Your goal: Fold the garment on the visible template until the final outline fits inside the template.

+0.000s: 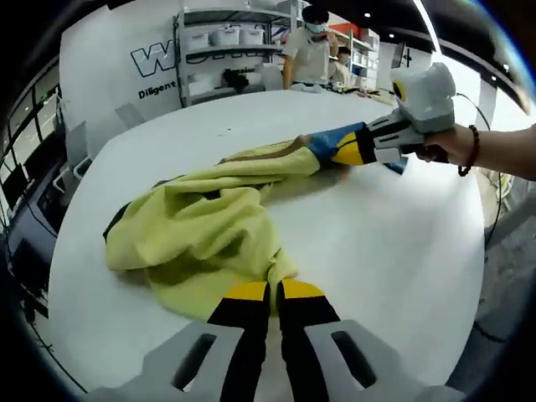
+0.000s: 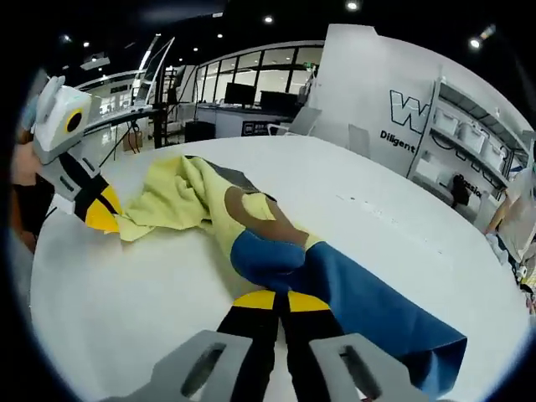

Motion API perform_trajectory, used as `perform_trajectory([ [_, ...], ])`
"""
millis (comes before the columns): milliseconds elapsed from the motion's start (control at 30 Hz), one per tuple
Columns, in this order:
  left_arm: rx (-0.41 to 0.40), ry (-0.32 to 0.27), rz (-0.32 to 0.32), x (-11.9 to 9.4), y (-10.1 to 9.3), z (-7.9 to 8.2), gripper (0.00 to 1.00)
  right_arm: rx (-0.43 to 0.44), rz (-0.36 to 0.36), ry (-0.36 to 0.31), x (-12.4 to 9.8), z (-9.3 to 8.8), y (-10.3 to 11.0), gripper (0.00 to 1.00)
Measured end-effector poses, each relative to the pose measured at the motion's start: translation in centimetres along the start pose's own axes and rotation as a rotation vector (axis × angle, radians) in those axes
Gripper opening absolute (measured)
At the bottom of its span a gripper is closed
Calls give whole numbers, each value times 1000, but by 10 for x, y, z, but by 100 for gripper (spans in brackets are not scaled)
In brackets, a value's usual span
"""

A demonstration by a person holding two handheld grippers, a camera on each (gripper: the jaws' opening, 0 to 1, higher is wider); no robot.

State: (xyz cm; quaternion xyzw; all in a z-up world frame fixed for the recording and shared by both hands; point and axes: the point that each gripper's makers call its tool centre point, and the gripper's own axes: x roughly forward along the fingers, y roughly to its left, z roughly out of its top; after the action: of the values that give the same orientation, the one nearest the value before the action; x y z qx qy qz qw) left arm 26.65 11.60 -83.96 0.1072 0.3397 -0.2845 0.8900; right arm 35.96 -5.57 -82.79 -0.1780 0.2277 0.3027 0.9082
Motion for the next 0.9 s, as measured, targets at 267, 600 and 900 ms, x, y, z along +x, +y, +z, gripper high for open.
perform_trajectory([
  [267, 136, -1, -60, -22, -7, 4, 4, -4, -59, -49, 1, 35, -38, 0],
  [600, 182, 20, -124, -40, -20, -7, 4, 3, -68, 18, 26, 43, -66, 0],
  [900, 168, 29, -273, -52, -44, -16, 4, 50, -86, 47, 40, 45, -85, 0],
])
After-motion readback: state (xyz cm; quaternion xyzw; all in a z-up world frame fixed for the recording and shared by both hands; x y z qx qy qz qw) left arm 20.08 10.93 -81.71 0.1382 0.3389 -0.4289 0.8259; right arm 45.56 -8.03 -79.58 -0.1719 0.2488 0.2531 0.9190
